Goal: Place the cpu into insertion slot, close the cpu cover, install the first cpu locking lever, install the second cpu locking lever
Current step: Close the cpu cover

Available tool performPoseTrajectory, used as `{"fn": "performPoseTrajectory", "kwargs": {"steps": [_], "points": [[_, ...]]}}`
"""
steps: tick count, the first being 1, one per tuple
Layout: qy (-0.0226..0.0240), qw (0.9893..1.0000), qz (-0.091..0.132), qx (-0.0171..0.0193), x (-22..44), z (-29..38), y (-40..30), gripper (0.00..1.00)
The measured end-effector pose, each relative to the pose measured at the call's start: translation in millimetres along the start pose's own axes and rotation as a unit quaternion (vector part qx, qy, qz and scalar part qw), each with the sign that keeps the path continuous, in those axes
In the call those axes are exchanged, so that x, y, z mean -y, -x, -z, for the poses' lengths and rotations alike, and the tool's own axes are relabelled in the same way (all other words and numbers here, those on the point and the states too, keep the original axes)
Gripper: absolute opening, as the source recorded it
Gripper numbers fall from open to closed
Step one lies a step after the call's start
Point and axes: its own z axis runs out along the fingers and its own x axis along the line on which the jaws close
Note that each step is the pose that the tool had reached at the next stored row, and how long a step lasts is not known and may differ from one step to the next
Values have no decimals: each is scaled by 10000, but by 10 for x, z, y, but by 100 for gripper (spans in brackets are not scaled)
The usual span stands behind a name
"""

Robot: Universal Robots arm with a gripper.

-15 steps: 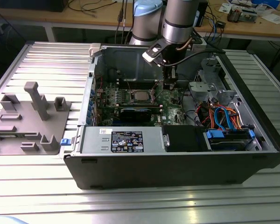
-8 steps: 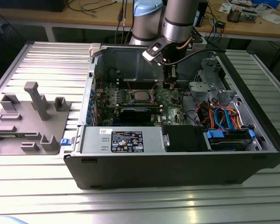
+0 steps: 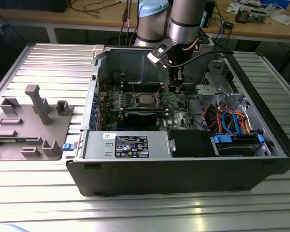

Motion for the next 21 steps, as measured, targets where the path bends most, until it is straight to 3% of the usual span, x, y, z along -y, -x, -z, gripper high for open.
{"fn": "performPoseTrajectory", "kwargs": {"steps": [21], "points": [[-1,10000,1,0,144,3,0,11]]}}
